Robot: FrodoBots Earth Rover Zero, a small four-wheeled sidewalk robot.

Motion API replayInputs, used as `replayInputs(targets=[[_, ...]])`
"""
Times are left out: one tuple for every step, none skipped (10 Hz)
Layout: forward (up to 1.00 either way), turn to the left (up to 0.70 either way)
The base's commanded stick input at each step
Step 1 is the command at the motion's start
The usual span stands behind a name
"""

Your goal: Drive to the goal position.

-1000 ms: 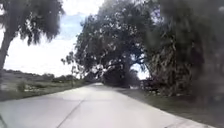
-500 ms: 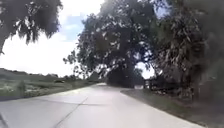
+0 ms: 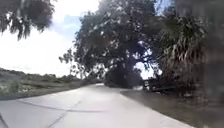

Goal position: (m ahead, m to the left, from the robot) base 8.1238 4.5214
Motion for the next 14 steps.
replayInputs(targets=[[1.00,0.12],[1.00,0.40],[1.00,0.40],[1.00,0.40],[1.00,0.33],[1.00,0.12],[1.00,0.00],[1.00,0.00],[1.00,0.00],[1.00,0.00],[1.00,0.14],[1.00,0.30],[1.00,0.38],[1.00,0.00]])
